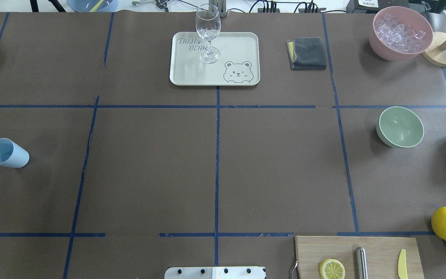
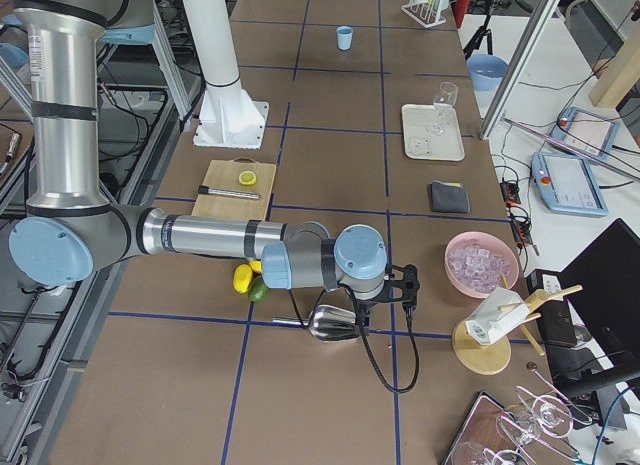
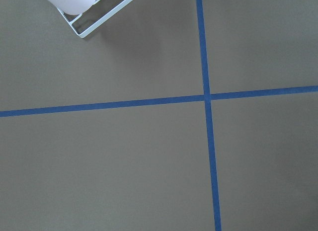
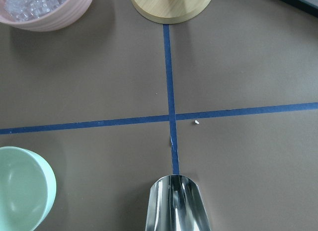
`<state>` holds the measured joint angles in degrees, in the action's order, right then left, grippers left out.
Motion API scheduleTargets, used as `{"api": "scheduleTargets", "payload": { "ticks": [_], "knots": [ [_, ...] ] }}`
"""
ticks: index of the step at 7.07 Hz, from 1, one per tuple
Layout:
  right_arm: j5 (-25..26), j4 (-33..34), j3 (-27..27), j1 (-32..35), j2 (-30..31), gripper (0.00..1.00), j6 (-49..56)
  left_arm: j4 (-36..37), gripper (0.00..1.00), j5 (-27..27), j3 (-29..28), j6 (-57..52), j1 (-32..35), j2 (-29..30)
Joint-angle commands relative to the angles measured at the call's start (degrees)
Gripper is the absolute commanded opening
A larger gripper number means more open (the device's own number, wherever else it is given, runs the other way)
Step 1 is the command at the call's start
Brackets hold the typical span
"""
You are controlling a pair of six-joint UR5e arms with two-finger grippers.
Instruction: Pour ice into bowl
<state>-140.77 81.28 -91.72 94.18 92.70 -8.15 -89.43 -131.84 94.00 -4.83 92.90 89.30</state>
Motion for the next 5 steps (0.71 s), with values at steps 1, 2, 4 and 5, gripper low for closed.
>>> {"api": "scheduleTargets", "payload": {
  "ticks": [1, 2, 4, 5],
  "knots": [
    [0.5, -0.16, -0.04, 0.04, 0.12, 1.0, 0.06, -0.04, 1.0, 0.0, 0.04, 0.0, 0.0, 0.26],
    [0.5, -0.25, 0.05, 0.04, 0.12, 1.0, 0.06, -0.13, 1.0, 0.0, 0.3, 0.0, 0.0, 0.35],
    [-0.12, -0.07, -0.74, -1.09, -0.49, 1.0, -0.29, -0.39, 1.0, 0.52, 5.89, 0.35, -0.17, 0.61],
    [-0.82, 0.19, -0.22, -1.71, -3.98, 1.0, -1.08, -1.61, 1.0, 0.44, 8.97, 0.96, -0.35, 1.92]
  ]
}}
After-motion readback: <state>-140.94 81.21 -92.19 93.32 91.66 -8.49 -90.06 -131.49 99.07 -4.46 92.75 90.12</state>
